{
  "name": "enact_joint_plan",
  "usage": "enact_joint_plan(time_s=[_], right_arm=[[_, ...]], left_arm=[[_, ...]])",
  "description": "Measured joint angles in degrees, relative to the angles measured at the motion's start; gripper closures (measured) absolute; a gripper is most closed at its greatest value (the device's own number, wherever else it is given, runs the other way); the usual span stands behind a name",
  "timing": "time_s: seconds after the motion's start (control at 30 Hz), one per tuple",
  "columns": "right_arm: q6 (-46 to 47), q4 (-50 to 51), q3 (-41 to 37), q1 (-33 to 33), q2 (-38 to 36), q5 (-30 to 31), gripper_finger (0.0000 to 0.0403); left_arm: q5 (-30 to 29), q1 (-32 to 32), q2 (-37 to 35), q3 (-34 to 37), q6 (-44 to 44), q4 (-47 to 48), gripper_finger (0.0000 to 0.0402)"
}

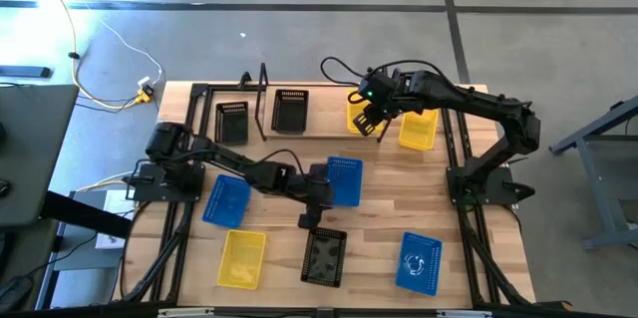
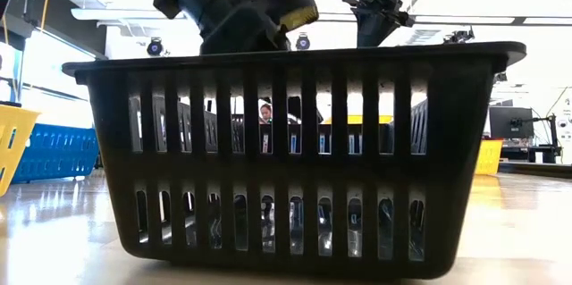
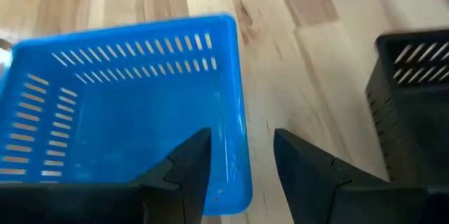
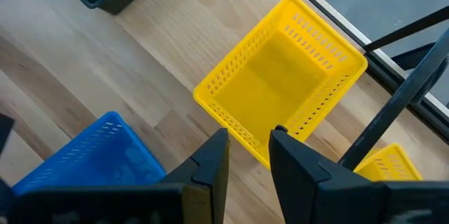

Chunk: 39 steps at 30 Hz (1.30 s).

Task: Stack baskets on shelf by color
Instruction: Put the center blue bin on the shelf

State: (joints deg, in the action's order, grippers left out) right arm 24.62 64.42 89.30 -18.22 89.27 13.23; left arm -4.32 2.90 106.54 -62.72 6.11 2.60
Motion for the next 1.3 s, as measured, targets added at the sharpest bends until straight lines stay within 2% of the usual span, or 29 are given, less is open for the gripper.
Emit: enact_joint_plan(time_s=[0.23,0.7,1.07,1.3], right_arm=[[0.0,0.0,0.0,0.0,0.01,-0.02,0.0313],[-0.01,0.01,0.0,0.0,0.02,-0.15,0.0313],[-0.02,0.47,0.0,0.0,0.04,-0.15,0.0313],[-0.12,0.52,0.0,0.0,0.07,-0.15,0.0313]], left_arm=[[-0.24,-0.15,0.74,0.0,0.29,0.1,0.026],[1.83,-2.27,0.74,0.0,0.52,0.58,0.0346],[1.95,-2.12,3.61,0.02,0.52,0.86,0.0361],[2.08,-2.01,2.37,-0.24,0.21,1.54,0.0398]])
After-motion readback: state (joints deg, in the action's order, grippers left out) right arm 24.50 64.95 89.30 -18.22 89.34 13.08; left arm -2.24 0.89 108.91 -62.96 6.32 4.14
